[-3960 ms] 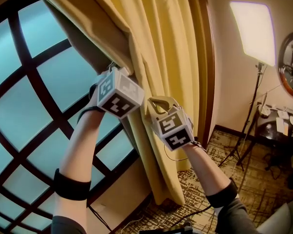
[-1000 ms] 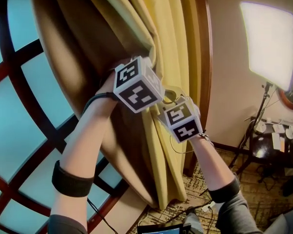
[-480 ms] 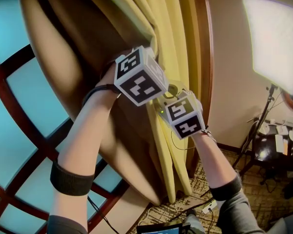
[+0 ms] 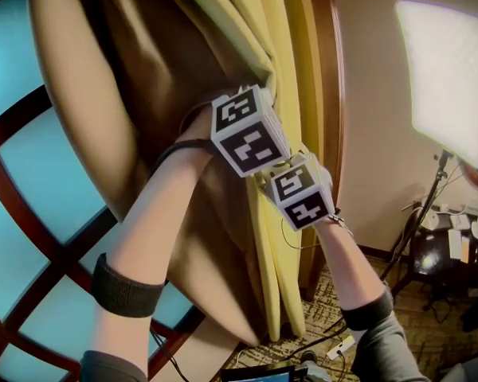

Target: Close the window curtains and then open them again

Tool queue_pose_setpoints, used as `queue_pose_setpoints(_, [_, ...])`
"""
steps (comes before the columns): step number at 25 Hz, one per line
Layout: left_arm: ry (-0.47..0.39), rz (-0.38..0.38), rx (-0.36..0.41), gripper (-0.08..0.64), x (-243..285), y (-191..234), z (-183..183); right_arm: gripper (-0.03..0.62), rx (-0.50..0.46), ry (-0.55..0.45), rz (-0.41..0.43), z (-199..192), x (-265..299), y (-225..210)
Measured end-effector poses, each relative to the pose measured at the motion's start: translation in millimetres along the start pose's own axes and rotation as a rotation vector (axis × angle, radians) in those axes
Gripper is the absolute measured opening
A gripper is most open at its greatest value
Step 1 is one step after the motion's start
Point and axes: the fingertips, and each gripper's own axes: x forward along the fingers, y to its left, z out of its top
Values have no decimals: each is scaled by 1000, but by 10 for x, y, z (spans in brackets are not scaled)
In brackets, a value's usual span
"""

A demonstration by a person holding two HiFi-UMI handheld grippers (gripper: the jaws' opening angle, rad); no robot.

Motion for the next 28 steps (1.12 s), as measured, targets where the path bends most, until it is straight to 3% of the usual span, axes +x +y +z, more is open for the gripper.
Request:
queue_pose_setpoints(3, [-19,2,-50,0,167,54,12,2,37,-8,1,-126,36,-193])
queue_pose_setpoints(8, [0,-44,-18,0,533,4,172,0,24,20,9,-277,131,-449])
queue_pose_setpoints(12, [8,-73,-52,0,1084,-65,327,2,54,45,23,-647,166,-886])
queue_pose_setpoints(22, [46,-62,-44,0,1475,79,200,0,39,38,28,-767,469,-1099])
queue_pose_setpoints(28, [52,-50,-66,0,1875,269,209,0,48,22,26,-905,722,-1454])
